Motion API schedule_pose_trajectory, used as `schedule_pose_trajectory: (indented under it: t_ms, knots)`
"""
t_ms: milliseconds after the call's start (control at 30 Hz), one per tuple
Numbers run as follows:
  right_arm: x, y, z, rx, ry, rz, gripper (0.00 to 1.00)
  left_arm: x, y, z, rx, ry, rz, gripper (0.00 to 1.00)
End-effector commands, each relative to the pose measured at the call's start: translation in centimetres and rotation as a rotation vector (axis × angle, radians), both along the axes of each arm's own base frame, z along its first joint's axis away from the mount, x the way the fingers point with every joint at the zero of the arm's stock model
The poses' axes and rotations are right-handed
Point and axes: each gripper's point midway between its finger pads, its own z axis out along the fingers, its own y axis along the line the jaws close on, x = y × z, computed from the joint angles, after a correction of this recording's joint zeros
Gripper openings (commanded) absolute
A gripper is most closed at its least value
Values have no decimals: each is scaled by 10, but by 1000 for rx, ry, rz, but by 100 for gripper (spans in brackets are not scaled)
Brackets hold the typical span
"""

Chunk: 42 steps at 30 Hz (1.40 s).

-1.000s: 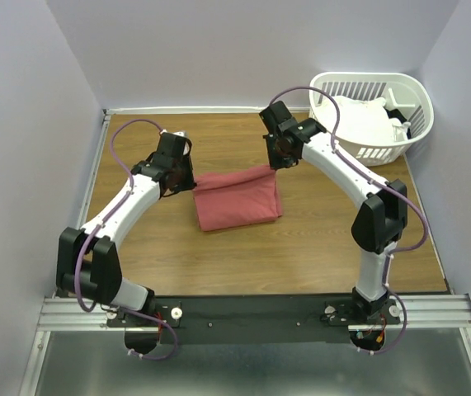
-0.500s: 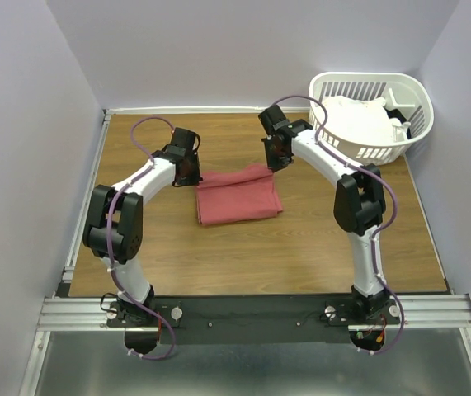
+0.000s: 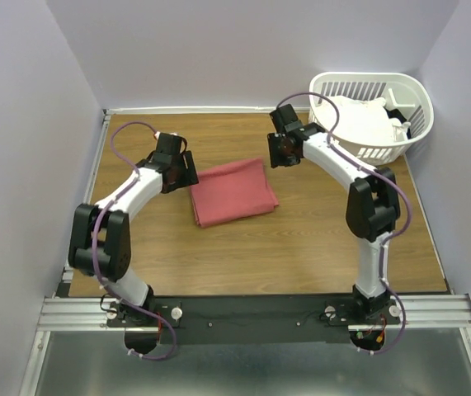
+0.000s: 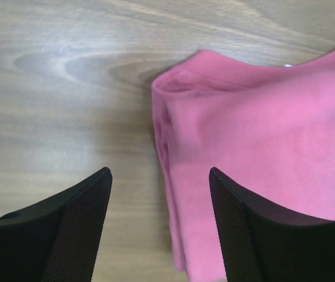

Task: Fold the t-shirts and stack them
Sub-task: Fold the tshirt

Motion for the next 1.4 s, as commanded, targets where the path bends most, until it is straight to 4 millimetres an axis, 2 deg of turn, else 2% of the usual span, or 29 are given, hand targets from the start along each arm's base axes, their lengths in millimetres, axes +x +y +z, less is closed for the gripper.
schedule_pose_trajectory:
  t_ms: [0,33,67,133,167,200,300,333,400,433,467,500,567,600,633,733,833,933,967,1033,1100,1133,1167,1200,1233,1267,1300,1333,1367]
  knots:
    - [-5,18,42,149,-111,76,51,-7,-2,45,-62,-141,22,77]
    - [-6,32,54,231,-134,124,50,-8,-8,63,-92,-202,12,75]
    - [-9,38,55,268,-132,146,50,-14,-11,61,-107,-205,0,73]
    - [-16,56,50,366,-113,206,47,-18,-30,75,-158,-268,-48,62]
    - [-19,60,42,399,-90,208,45,-27,-43,67,-204,-249,-97,59]
    - [-16,67,45,442,-97,219,44,-29,-48,65,-228,-254,-113,55]
    - [-10,86,38,576,-82,241,40,-19,-56,53,-275,-263,-100,47]
    - [-2,93,43,615,-111,253,40,-13,-57,41,-274,-235,-86,43]
    - [6,102,31,665,-85,251,40,6,-62,45,-319,-254,-72,41]
    - [14,107,33,684,-111,254,40,14,-63,30,-323,-227,-60,39]
    - [22,111,25,694,-107,246,40,30,-62,38,-345,-258,-47,38]
    - [30,112,24,700,-126,239,40,38,-61,20,-338,-225,-32,38]
    - [47,113,19,690,-148,201,40,58,-55,16,-334,-224,-4,37]
    - [52,113,1,680,-128,186,40,63,-55,9,-339,-210,0,36]
    - [56,112,-7,676,-121,173,40,65,-53,-9,-336,-172,13,36]
    - [67,103,-38,638,-110,119,40,71,-39,-33,-331,-129,60,36]
    - [73,89,-62,583,-107,75,40,74,-24,-46,-336,-103,90,36]
    - [76,80,-63,552,-128,73,40,83,-19,-37,-361,-120,86,37]
    - [76,80,-49,555,-149,88,40,83,-20,-34,-362,-116,77,40]
    - [67,82,-20,590,-172,118,40,91,-24,-9,-365,-163,35,44]
    - [56,82,-3,614,-178,134,41,84,-28,4,-371,-168,10,48]
    - [50,82,6,633,-186,147,41,81,-29,26,-377,-209,-1,51]
    - [30,79,-6,644,-131,159,41,76,-32,35,-379,-225,-11,52]
    - [23,80,18,678,-166,185,41,62,-34,32,-381,-211,-16,52]
    - [14,82,22,701,-162,203,41,54,-36,54,-390,-255,-31,52]
    - [-12,82,9,740,-85,219,42,43,-42,57,-394,-258,-47,52]
    - [-25,84,20,783,-81,239,42,25,-43,43,-386,-224,-49,52]
    - [-34,88,28,841,-100,270,43,14,-47,43,-381,-223,-60,52]
    - [-52,93,33,925,-50,288,43,3,-49,53,-381,-250,-70,52]
